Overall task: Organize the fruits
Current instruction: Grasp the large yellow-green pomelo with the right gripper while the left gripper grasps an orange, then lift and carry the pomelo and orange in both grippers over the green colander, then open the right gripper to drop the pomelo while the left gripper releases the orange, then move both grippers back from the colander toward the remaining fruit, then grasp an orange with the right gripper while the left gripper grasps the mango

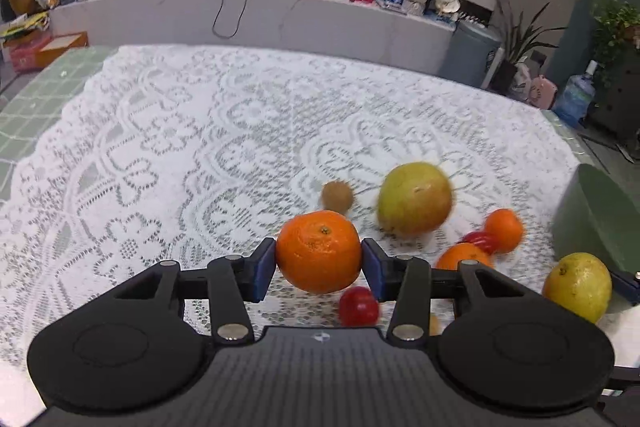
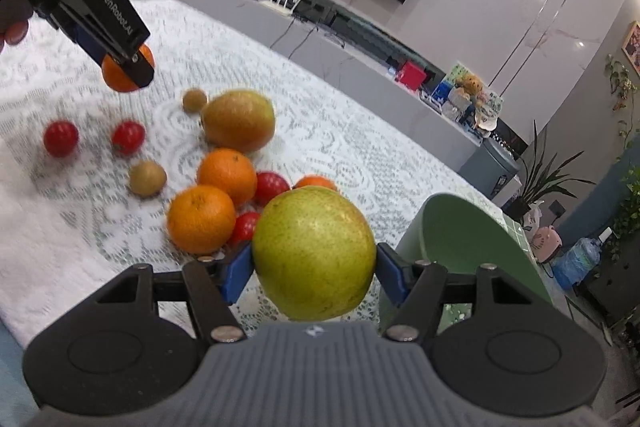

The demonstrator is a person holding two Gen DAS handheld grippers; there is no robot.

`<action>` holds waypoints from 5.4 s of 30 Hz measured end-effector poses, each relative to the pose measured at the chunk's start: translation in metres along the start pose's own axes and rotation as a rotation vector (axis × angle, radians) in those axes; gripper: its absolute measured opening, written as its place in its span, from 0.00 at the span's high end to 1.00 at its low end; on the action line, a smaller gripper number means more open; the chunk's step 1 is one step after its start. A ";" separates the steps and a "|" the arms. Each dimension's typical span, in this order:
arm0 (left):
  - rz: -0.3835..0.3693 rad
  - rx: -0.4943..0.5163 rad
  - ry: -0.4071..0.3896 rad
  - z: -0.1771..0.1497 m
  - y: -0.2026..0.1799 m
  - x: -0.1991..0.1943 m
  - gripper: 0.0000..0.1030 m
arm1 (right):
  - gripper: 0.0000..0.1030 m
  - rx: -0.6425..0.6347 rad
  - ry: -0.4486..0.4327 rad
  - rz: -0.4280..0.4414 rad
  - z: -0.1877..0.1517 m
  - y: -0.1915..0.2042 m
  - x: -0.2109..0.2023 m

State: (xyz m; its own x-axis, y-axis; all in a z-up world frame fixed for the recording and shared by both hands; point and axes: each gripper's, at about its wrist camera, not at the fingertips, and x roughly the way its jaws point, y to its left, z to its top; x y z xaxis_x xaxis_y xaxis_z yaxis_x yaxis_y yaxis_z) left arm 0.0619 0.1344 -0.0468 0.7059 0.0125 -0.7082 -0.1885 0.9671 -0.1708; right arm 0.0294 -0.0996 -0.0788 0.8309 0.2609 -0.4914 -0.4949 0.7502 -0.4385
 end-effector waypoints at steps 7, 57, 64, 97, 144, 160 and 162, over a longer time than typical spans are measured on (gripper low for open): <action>-0.087 0.113 -0.024 0.011 -0.044 -0.036 0.49 | 0.39 0.162 -0.029 0.086 0.011 -0.042 -0.029; -0.313 0.653 0.488 0.024 -0.278 0.081 0.49 | 0.39 0.048 0.593 0.479 -0.015 -0.185 0.088; -0.303 0.638 0.523 0.026 -0.279 0.089 0.49 | 0.39 0.071 0.648 0.506 -0.019 -0.191 0.100; -0.322 0.608 0.440 0.025 -0.283 0.056 0.37 | 0.12 0.035 0.633 0.370 -0.009 -0.200 0.060; -0.109 0.165 -0.032 -0.003 -0.048 -0.044 0.34 | 0.12 0.402 -0.037 0.134 0.027 -0.036 -0.013; -0.131 0.209 0.001 0.010 -0.048 -0.004 0.34 | 0.45 0.195 0.050 0.121 0.048 -0.027 0.048; -0.139 0.214 0.009 0.015 -0.050 0.003 0.34 | 0.52 0.148 0.081 0.119 0.051 -0.029 0.060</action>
State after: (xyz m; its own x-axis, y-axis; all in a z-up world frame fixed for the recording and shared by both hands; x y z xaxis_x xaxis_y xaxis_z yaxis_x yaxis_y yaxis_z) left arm 0.0836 0.0900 -0.0299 0.7083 -0.1255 -0.6946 0.0595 0.9912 -0.1183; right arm 0.1065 -0.0749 -0.0568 0.7425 0.3078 -0.5949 -0.5405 0.7998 -0.2609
